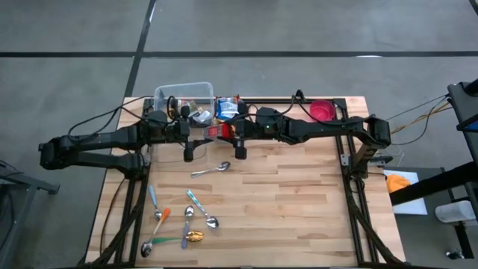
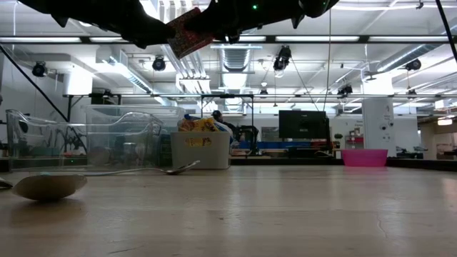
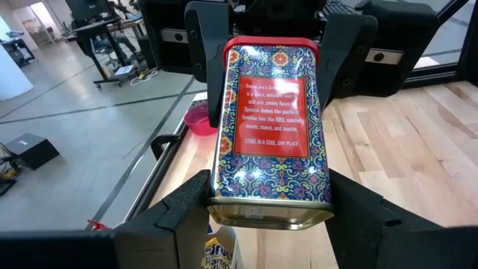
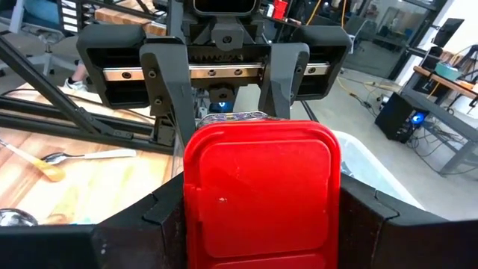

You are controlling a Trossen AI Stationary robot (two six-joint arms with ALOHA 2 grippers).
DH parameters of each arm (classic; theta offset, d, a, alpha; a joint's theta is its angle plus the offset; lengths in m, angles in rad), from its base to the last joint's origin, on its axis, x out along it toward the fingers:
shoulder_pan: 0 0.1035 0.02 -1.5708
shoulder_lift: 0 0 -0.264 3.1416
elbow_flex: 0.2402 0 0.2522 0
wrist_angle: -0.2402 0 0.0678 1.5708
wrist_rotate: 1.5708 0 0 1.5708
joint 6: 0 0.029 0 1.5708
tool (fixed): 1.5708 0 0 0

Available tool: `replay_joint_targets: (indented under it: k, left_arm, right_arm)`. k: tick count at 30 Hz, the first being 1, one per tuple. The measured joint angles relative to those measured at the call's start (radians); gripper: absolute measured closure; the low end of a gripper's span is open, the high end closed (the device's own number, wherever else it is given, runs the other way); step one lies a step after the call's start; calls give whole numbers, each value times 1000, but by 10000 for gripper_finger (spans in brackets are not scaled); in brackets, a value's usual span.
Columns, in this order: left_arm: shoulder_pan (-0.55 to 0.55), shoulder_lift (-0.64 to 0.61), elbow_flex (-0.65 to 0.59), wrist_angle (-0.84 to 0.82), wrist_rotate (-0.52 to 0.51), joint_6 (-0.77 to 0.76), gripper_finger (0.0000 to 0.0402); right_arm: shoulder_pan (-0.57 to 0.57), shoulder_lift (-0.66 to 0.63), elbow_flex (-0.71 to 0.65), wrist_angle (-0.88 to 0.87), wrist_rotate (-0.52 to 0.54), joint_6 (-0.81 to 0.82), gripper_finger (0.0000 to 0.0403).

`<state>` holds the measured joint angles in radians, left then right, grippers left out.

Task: Pick & Place Food Item
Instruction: Put the red seasoning can into the white bin

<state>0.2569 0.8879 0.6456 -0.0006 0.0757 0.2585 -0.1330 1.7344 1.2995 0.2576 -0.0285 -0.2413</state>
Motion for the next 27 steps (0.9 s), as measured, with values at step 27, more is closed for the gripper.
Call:
replay_joint_targets:
  k: [27]
  left_arm:
    - [0,0,1,1,2,3,196]
  right_arm:
    - [5,0,0,1,5,21,183]
